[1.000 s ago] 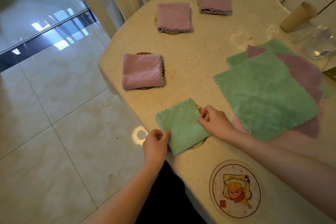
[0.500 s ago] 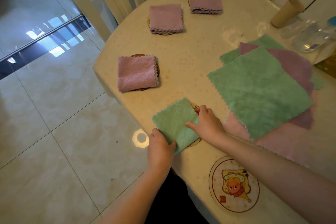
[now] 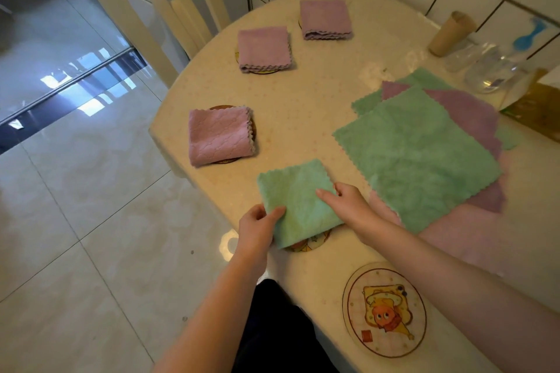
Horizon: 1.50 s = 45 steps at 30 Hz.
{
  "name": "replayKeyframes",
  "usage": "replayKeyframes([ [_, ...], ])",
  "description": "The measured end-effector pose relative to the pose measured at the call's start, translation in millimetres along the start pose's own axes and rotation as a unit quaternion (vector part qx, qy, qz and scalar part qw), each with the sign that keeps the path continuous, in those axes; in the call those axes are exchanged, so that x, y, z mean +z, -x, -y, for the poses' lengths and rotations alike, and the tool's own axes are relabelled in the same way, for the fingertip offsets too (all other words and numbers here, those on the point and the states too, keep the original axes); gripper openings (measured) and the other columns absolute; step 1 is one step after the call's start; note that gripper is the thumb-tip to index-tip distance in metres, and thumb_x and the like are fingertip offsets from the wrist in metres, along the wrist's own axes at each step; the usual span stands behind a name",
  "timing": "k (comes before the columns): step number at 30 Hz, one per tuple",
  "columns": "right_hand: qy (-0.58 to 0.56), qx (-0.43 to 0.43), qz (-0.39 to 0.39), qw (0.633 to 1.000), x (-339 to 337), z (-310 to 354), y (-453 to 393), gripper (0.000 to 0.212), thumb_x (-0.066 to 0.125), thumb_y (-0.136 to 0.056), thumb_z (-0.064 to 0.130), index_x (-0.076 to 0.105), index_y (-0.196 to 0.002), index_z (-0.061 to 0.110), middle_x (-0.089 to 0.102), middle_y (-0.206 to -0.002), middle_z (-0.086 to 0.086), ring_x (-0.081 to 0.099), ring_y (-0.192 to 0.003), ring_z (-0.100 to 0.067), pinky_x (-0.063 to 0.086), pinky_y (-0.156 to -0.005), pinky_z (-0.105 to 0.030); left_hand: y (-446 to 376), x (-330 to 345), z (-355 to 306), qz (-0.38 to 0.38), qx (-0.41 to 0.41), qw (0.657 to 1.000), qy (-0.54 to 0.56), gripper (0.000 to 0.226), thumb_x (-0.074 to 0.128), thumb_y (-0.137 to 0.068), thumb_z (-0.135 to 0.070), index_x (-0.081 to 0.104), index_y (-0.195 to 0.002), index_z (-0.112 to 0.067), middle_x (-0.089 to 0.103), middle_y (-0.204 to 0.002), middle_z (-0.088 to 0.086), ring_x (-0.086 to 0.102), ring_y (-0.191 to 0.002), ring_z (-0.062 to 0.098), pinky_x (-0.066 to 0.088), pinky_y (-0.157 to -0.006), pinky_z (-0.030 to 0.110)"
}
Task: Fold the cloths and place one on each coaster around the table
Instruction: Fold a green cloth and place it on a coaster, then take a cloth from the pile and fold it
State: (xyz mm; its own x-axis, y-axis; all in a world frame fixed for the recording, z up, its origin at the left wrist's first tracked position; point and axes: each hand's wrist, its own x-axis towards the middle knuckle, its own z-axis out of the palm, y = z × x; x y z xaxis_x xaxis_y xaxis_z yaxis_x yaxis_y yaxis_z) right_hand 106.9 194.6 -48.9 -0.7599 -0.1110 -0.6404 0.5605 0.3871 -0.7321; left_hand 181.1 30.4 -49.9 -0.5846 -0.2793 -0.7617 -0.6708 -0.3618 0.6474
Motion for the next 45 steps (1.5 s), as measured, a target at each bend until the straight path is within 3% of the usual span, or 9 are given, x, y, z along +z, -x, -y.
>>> replayKeyframes([
  [7,-0.018,0.056,-0.039,0.997,-3.3,-32.6,7.7,0.012,0.057,-0.087,0.012,0.058,-0.098,0.018,0.066,-0.098,-0.002,0.063,-0.09,-0.019,0.056,-0.083,-0.043,-10.6,-9.5,22.0,-0.045,0.008,0.993,-0.109,0.017,0.073,-0.082,-0.019,0.065,-0.093,-0.009,0.07,-0.097,0.014,0.068,-0.09,0.03,0.056,-0.082,0.052],
  [12,0.09,-0.016,-0.066,0.994,-0.2,-39.9,4.7,0.023,0.059,-0.09,0.017,0.057,-0.111,0.007,0.061,-0.099,-0.004,0.057,-0.089,-0.016,0.043,-0.07,-0.024,-10.0,-14.8,27.3,-0.08,0.044,0.985,-0.144,0.016,0.074,-0.082,-0.018,0.064,-0.089,-0.008,0.07,-0.09,0.014,0.068,-0.083,0.028,0.058,-0.072,0.044],
  [16,0.186,-0.05,-0.1,0.976,-3.9,-40.5,5.8,0.018,0.064,-0.087,0.021,0.059,-0.1,0.01,0.06,-0.086,0.002,0.055,-0.078,-0.012,0.037,-0.054,-0.017,-7.0,-20.1,29.8,-0.13,0.09,0.964,-0.215,0.014,0.074,-0.081,-0.016,0.064,-0.086,-0.008,0.069,-0.083,0.008,0.068,-0.07,0.02,0.047,-0.056,0.022],
  [19,0.214,-0.053,-0.096,0.971,-10.9,-47.6,11.9,0.017,0.066,-0.086,0.021,0.056,-0.097,0.013,0.06,-0.085,0.002,0.056,-0.078,-0.014,0.039,-0.057,-0.02,-5.2,-19.5,31.0,-0.143,0.115,0.945,-0.27,0.014,0.073,-0.081,-0.017,0.062,-0.084,-0.011,0.067,-0.083,0.004,0.067,-0.078,0.024,0.046,-0.059,0.025],
  [25,0.282,-0.094,-0.07,0.952,-54.4,-73.6,41.4,0.014,0.06,-0.088,0.013,0.056,-0.1,0.017,0.061,-0.092,0.003,0.058,-0.083,-0.009,0.052,-0.074,-0.025,-1.6,1.9,18.5,-0.139,0.28,0.826,-0.469,0.032,0.064,-0.084,-0.012,0.058,-0.115,-0.018,0.052,-0.113,0.0,0.052,-0.103,0.022,0.048,-0.078,0.035],
  [33,0.393,-0.125,-0.167,0.895,-126.1,-100.4,42.0,0.021,0.054,-0.092,0.032,0.052,-0.109,0.019,0.049,-0.112,0.006,0.049,-0.099,-0.012,0.048,-0.081,-0.032,-19.2,98.1,5.6,0.124,0.415,0.688,-0.582,0.037,0.057,-0.086,-0.009,0.058,-0.122,-0.014,0.055,-0.125,0.004,0.043,-0.12,0.025,0.04,-0.098,0.037],
  [37,0.49,-0.114,-0.164,0.849,-129.0,-99.9,26.8,0.028,0.057,-0.086,0.044,0.052,-0.103,0.022,0.05,-0.104,0.006,0.051,-0.096,-0.017,0.048,-0.07,-0.032,-36.9,157.7,-4.2,0.241,0.493,0.536,-0.641,0.045,0.044,-0.078,-0.026,0.064,-0.117,-0.015,0.061,-0.12,0.005,0.053,-0.114,0.029,0.051,-0.089,0.037],
  [40,0.537,-0.122,-0.181,0.815,-129.2,-96.0,19.5,0.024,0.076,-0.066,0.031,0.057,-0.078,0.024,0.057,-0.078,0.005,0.059,-0.072,-0.018,0.043,-0.048,-0.03,-52.1,183.3,-5.6,0.285,0.525,0.458,-0.658,0.048,0.039,-0.073,-0.03,0.067,-0.109,-0.018,0.066,-0.109,0.003,0.062,-0.104,0.028,0.056,-0.08,0.032],
  [45,0.479,-0.147,-0.243,0.83,-143.8,-73.1,18.8,0.01,0.05,-0.066,0.031,0.049,-0.071,0.023,0.055,-0.066,0.006,0.055,-0.058,-0.015,0.026,-0.046,-0.027,-70.6,193.2,-12.1,0.307,0.544,0.411,-0.664,0.05,0.058,-0.07,-0.041,0.062,-0.116,-0.022,0.063,-0.116,-0.001,0.06,-0.103,0.023,0.052,-0.078,0.028],
])
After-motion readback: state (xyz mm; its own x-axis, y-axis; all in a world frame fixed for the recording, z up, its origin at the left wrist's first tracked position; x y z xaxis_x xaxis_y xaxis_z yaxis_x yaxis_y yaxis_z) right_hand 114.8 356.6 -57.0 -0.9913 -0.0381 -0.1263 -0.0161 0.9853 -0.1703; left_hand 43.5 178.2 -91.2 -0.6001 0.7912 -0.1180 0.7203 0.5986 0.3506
